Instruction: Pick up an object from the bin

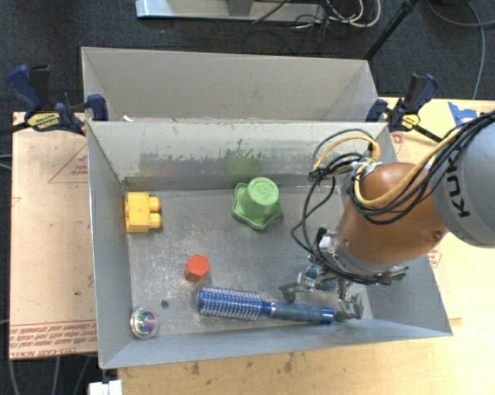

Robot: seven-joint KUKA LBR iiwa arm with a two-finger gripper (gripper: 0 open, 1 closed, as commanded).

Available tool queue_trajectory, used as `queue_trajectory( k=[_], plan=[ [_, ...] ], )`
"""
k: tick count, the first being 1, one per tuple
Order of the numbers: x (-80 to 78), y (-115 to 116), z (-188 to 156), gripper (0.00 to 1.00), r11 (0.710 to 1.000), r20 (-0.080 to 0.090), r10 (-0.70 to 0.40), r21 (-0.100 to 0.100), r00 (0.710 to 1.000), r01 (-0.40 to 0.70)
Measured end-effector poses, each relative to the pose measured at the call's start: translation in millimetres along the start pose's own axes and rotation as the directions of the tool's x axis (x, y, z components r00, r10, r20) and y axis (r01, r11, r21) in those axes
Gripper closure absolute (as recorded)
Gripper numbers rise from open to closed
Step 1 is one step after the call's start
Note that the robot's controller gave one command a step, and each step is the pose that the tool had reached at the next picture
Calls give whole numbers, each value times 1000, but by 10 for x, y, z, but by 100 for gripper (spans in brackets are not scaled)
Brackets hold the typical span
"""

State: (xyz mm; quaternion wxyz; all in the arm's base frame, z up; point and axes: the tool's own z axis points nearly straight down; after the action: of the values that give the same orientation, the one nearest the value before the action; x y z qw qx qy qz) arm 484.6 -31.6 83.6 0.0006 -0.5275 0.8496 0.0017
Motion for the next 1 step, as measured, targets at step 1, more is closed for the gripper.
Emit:
queue_trajectory(
  k=[1],
  plan=[
    [-300,209,-29,0,997,0,-76,1,997,76]
  ],
)
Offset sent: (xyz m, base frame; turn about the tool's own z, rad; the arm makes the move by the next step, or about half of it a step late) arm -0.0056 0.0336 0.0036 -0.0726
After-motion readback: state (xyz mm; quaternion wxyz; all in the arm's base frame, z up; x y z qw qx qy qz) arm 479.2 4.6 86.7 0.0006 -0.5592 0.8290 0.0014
